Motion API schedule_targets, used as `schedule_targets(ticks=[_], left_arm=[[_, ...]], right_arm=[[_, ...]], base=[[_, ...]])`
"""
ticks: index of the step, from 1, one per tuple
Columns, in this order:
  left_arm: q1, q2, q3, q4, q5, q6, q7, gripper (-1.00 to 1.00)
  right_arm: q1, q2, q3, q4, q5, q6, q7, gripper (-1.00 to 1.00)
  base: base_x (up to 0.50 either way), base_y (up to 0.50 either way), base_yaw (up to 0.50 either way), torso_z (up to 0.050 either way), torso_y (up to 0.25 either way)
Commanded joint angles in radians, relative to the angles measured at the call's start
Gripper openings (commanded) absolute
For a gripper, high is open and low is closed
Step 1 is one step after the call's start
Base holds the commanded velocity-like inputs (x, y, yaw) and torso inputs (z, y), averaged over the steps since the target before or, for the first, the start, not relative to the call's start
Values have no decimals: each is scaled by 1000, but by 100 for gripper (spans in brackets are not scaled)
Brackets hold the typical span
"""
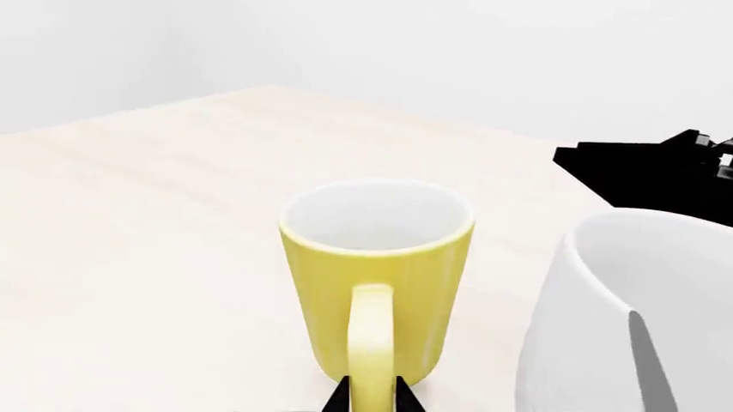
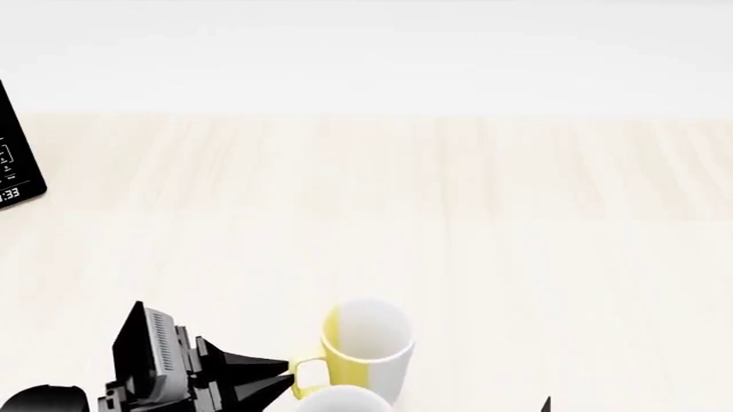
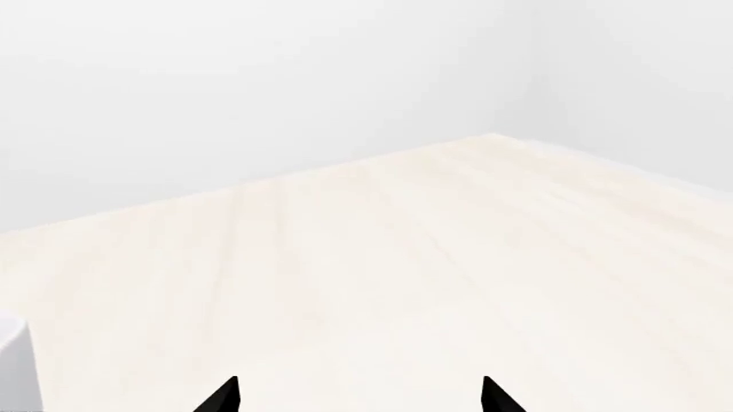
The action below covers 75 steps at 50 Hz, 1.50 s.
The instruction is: Put the yellow and white mug to the front of the white mug.
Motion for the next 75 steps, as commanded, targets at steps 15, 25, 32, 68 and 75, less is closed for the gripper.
schedule_targets(ticks=[15, 25, 32, 68, 75], left_arm=[[22, 8, -213, 1, 126, -19, 41, -100], [33, 9, -268, 1, 164, -23, 47, -100], [38, 12, -292, 1, 183, -19, 52, -100], [81, 15, -271, 0, 248, 34, -17, -100], [89, 13, -249, 0, 247, 33, -40, -100]], right_arm=[[-4, 7, -10, -8, 5, -4, 9, 100], [-4, 9, -12, -7, 8, -9, 11, 100], [-3, 10, -16, -5, 8, -10, 13, 100], [-6, 20, -26, -7, 16, -21, 20, 100], [-7, 22, -27, -8, 18, -23, 22, 100]], base=[[0, 0, 0, 0, 0], [0, 0, 0, 0, 0], [0, 0, 0, 0, 0], [0, 0, 0, 0, 0], [0, 0, 0, 0, 0]])
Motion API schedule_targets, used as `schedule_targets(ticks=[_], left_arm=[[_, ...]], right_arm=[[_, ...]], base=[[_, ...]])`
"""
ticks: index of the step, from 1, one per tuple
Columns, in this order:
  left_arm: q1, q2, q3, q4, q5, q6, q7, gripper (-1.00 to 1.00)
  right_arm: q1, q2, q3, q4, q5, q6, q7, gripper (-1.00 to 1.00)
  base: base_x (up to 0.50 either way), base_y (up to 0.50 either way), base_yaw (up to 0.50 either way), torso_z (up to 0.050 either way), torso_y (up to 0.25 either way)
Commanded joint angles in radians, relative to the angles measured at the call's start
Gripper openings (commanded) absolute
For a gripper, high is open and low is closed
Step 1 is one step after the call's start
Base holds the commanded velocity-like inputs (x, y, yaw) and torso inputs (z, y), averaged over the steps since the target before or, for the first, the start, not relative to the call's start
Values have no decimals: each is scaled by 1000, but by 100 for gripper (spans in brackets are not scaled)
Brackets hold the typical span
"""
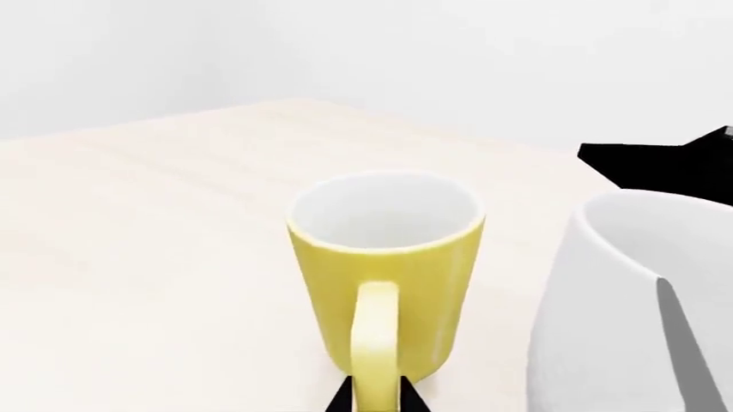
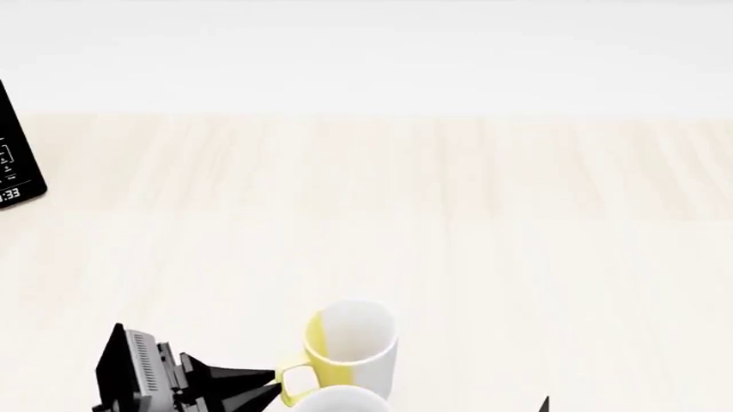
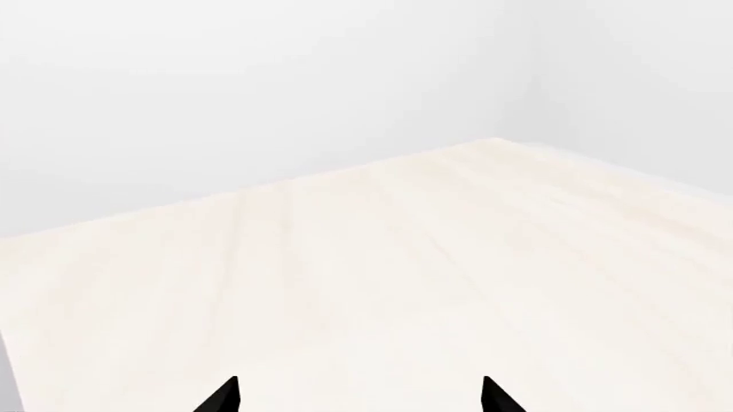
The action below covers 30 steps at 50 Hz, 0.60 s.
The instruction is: Put the yellow and white mug to the front of the white mug.
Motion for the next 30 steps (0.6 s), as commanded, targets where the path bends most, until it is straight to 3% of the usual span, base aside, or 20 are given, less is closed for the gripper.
schedule_targets(ticks=[1, 13, 14, 30], left_arm=[[19, 0, 66, -17, 27, -16, -65, -100], [19, -2, 83, -17, 13, -14, -69, -100], [22, 4, 90, -17, 17, -4, -76, 100], [15, 0, 63, -17, -6, -22, -61, 100]], right_arm=[[0, 3, -3, -1, 3, -3, 2, 100], [-2, 7, -5, -4, 7, -5, 6, 100], [-1, 7, -6, -3, 7, -3, 6, 100], [-1, 9, -10, -2, 10, -7, 10, 100]], base=[[0, 0, 0, 0, 0], [0, 0, 0, 0, 0], [0, 0, 0, 0, 0], [0, 0, 0, 0, 0]])
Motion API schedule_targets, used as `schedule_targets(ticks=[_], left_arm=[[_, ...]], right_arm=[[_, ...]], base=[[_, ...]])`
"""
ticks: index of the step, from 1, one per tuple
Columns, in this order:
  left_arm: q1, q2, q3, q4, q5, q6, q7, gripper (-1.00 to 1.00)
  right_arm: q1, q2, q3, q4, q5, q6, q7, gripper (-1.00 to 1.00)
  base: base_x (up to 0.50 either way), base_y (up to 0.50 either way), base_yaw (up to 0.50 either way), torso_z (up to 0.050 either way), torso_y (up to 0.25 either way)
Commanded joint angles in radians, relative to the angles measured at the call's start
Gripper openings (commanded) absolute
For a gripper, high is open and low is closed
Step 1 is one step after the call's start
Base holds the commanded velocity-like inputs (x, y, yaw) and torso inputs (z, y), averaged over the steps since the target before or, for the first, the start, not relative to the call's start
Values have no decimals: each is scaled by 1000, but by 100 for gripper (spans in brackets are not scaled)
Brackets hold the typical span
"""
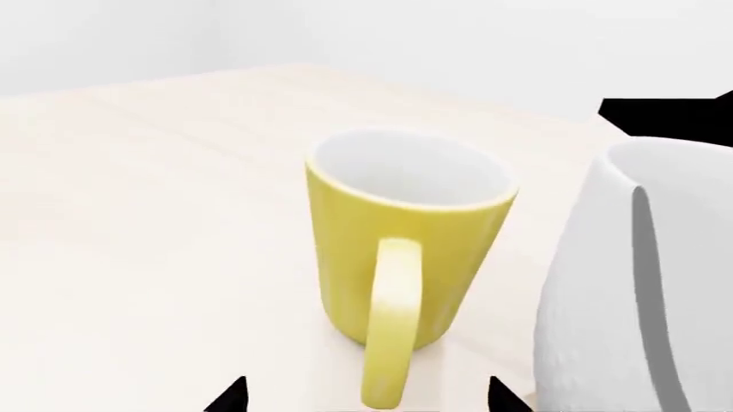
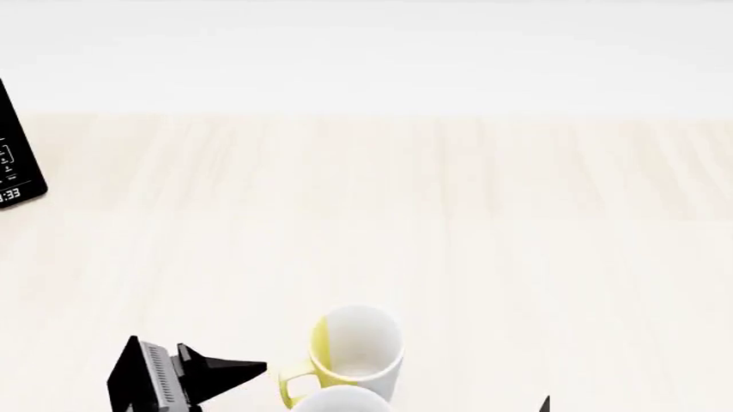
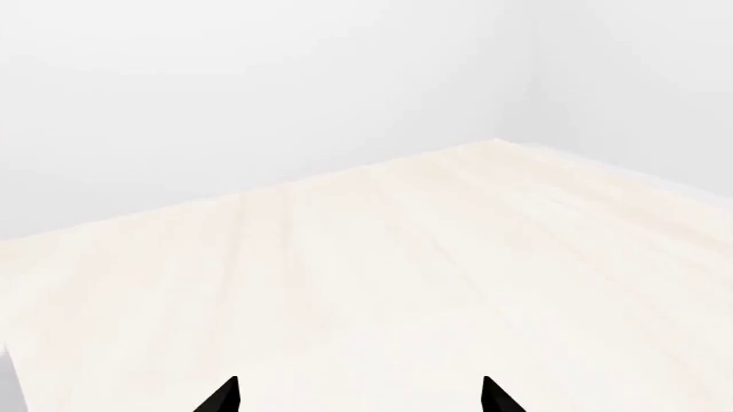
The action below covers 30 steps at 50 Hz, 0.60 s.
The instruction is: Put the yellow and white mug to the front of the white mug.
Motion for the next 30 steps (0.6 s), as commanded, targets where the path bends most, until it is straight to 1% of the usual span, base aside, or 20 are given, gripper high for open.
schedule_targets(ticks=[1, 4, 8, 15, 17, 22, 30], left_arm=[[0, -2, -7, -5, -9, -17, 8, 100], [-1, -2, -15, -5, -8, -18, 9, 100], [-5, -5, -38, -5, -22, -20, 43, 100], [-32, -9, -137, -5, -92, -56, 193, 100], [-37, -9, -154, -5, -91, -63, 202, 100], [-53, -15, -223, -4, -132, -105, 299, 100], [-71, -23, -300, -3, -171, -160, 373, 100]], right_arm=[[1, 2, -3, 2, 3, -2, 2, 100], [2, 2, -5, 3, 3, -3, 2, 100], [1, 3, -5, 3, 4, -4, 3, 100], [3, 4, -9, 5, 5, -3, 5, 100], [3, 4, -10, 6, 4, -4, 5, 100], [3, 6, -9, 6, 7, -5, 6, 100], [2, 8, -11, 6, 9, -7, 8, 100]], base=[[0, 0, 0, 0, 0], [0, 0, 0, 0, 0], [0, 0, 0, 0, 0], [0, 0, 0, 0, 0], [0, 0, 0, 0, 0], [0, 0, 0, 0, 0], [0, 0, 0, 0, 0]])
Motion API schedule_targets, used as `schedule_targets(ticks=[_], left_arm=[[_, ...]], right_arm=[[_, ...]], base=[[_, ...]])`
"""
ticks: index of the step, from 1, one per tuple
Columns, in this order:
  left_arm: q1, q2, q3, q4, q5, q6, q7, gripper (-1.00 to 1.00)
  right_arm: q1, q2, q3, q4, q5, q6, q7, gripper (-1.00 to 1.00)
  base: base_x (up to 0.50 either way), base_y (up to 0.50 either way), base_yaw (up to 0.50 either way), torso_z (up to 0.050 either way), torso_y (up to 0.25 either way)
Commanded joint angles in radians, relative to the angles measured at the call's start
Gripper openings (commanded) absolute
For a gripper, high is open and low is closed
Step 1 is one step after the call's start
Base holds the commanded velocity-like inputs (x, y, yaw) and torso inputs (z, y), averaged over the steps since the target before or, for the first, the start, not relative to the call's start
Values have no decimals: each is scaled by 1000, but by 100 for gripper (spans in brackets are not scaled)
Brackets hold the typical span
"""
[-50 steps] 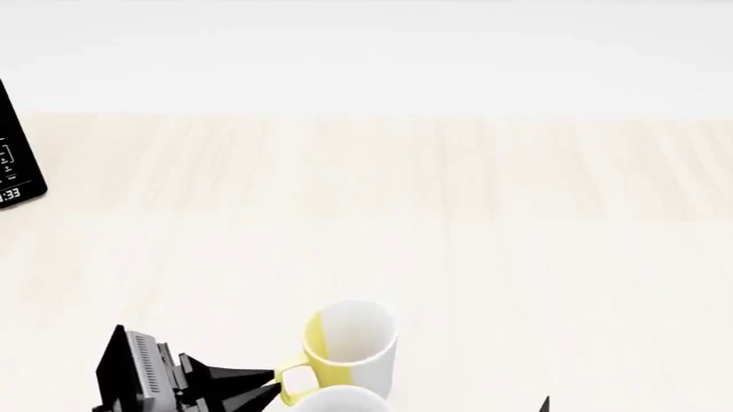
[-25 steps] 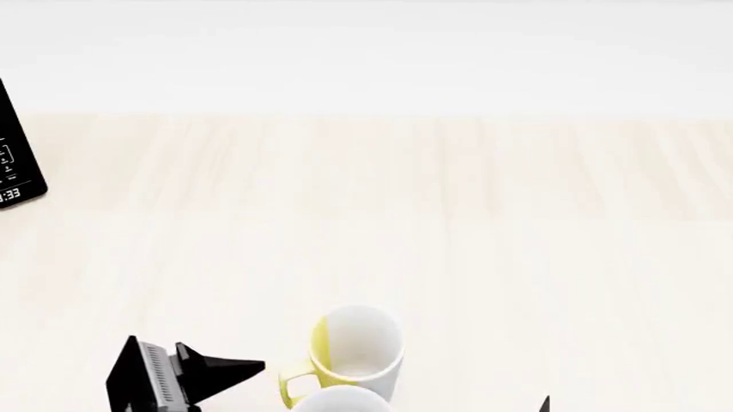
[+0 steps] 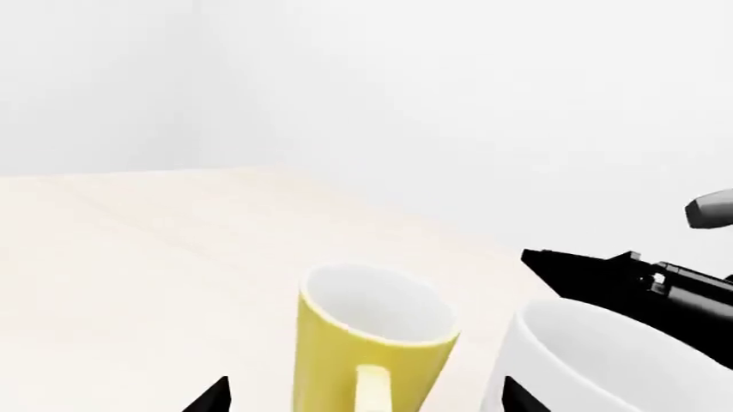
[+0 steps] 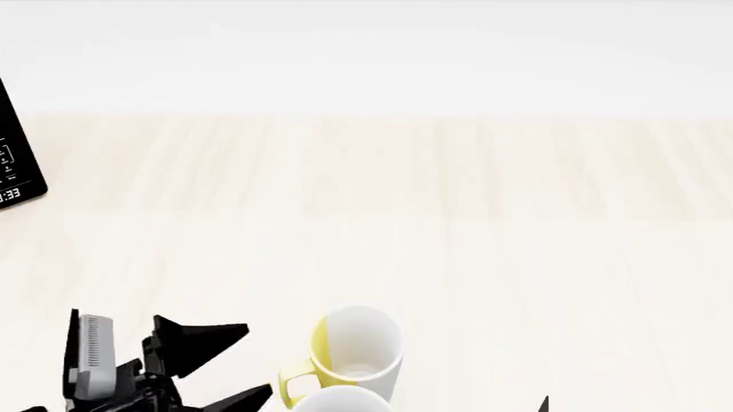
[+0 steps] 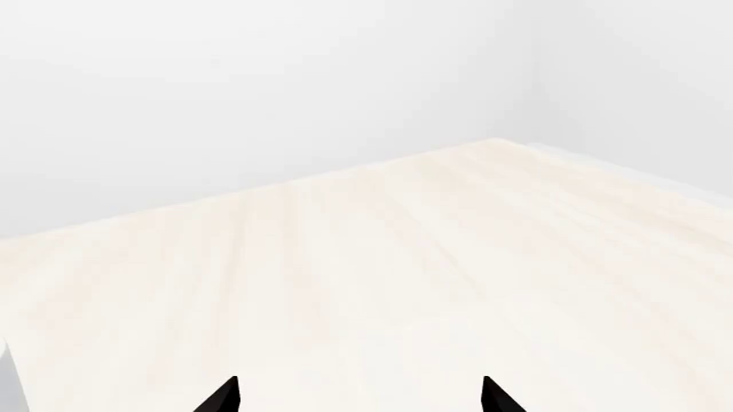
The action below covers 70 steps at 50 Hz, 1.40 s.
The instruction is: Put the yellow and white mug to the front of the white mug.
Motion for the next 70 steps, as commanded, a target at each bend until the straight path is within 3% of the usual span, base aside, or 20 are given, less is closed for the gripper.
schedule_targets(ticks=[1, 6, 11, 14, 17, 20, 22, 23, 24, 25, 28, 33, 37, 43, 45, 56, 62, 70], left_arm=[[-24, -9, -107, 1, -53, -57, 118, 100], [-27, -22, -154, 12, -121, -109, 190, 100], [58, -2, -150, 164, -141, -142, 153, 100], [134, 20, -159, 301, -134, -131, 60, 100], [252, 48, -196, 609, -198, -303, -21, 100], [335, 88, -222, 752, -193, -253, -110, 100], [376, 106, -256, 862, -254, -326, -165, 100], [402, 123, -265, 900, -267, -263, -243, 100], [418, 120, -260, 938, -306, -304, -262, 100], [458, 125, -219, 960, -287, -170, -372, 100], [535, 114, -190, 1077, -383, -243, -394, 100], [571, 123, -145, 1042, -369, -12, -612, 100], [629, 121, -108, 1123, -444, 28, -728, 100], [663, 123, -32, 1078, -358, 238, -889, 100], [671, 112, -11, 1085, -383, 211, -914, 100], [799, 115, 69, 1187, -348, 398, -1089, 100], [809, 119, 90, 1147, -196, 574, -1235, 100], [784, 110, 85, 1113, -118, 575, -1409, 100]], right_arm=[[0, 2, -2, 1, 3, -3, 3, 100], [0, 3, -4, 2, 3, -4, 4, 100], [-6, 6, -3, -7, 6, -5, 7, 100], [-10, 8, 1, -9, 10, -8, 8, 100], [-8, 6, -5, -11, 6, -7, 10, 100], [-8, 6, -4, -9, 7, -11, 11, 100], [-7, 5, -9, -10, 2, -9, 13, 100], [-10, 6, -8, -16, 3, -9, 16, 100], [-12, 6, -7, -19, 3, -11, 15, 100], [-12, 6, -6, -18, 3, -12, 17, 100], [-12, 7, -7, -17, 4, -12, 17, 100], [-14, 8, -14, -25, -1, -12, 19, 100], [-14, 9, -16, -27, -2, -13, 21, 100], [-18, 11, -16, -32, 1, -15, 22, 100], [-17, 12, -17, -32, 1, -15, 23, 100], [-26, 5, -12, -48, -13, -36, 46, 100], [-26, -1, -20, -54, -64, -38, 86, 100], [-34, -9, -22, -73, -157, -38, 168, 100]], base=[[0, 0, 0, 0, 0], [0, 0, 0, 0, 0], [0, 0, 0, 0, 0], [0, 0, 0, 0, 0], [0, 0, 0, 0, 0], [0, 0, 0, 0, 0], [0, 0, 0, 0, 0], [0, 0, 0, 0, 0], [0, 0, 0, 0, 0], [0, 0, 0, 0, 0], [0, 0, 0, 0, 0], [0, 0, 0, 0, 0], [0, 0, 0, 0, 0], [0, 0, 0, 0, 0], [0, 0, 0, 0, 0], [0, 0, 0, 0, 0], [0, 0, 0, 0, 0], [0, 0, 0, 0, 0]])
